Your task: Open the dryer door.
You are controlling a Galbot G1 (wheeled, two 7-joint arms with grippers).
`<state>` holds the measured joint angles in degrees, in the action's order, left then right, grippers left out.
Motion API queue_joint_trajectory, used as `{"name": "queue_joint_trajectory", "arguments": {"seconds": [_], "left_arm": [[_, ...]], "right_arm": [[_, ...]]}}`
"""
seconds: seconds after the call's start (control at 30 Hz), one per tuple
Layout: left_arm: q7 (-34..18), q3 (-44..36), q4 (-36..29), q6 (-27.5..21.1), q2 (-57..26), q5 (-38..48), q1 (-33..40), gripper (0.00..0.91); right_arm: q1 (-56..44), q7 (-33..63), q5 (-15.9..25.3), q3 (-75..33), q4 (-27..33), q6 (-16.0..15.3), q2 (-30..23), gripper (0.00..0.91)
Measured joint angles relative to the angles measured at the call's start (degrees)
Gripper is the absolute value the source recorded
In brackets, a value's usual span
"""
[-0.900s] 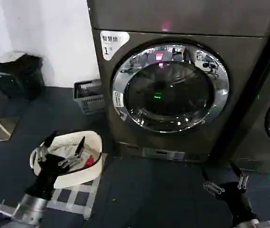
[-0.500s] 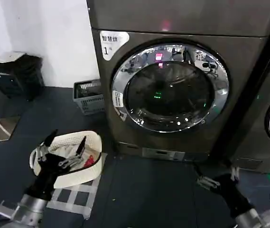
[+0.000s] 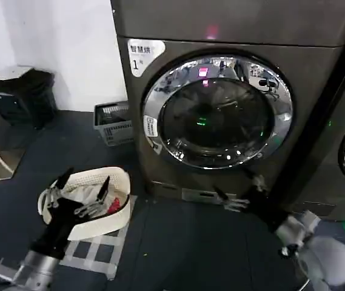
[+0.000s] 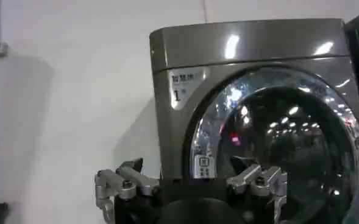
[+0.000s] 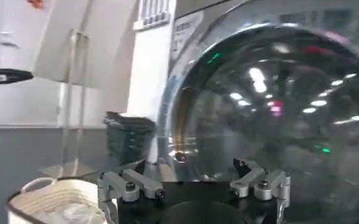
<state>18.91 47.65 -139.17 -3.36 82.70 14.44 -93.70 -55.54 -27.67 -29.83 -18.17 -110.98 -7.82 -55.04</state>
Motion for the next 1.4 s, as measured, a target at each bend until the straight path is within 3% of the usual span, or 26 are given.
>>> {"name": "queue_joint_trajectory", "arguments": {"seconds": [0.43,0.77,1.03,1.4], "left_arm": [[-0.01,-0.26,-1.01,0.95,0.77,-0.62,-1.16,0.907],[0.00,-0.38,-1.16,1.44,0.94,-1.68,-1.62,0.907],[0.18,-0.39,-1.13,0.88,1.01,-2.57,-1.55,0.907],[0.28,-1.04,-1.61,-0.26,1.46,-2.75,-1.88,0.907]], "right_arm": [[15.51,-0.04,1.12,12.85,11.26,-0.76,-3.43,0.907],[26.19,-2.48,3.27,20.61,19.91,0.40,-7.30,0.907],[31.49,-3.87,3.25,23.27,26.63,2.99,-10.12,0.907],[35.43,-2.04,4.00,26.85,32.90,2.65,-13.63,0.907]]}}
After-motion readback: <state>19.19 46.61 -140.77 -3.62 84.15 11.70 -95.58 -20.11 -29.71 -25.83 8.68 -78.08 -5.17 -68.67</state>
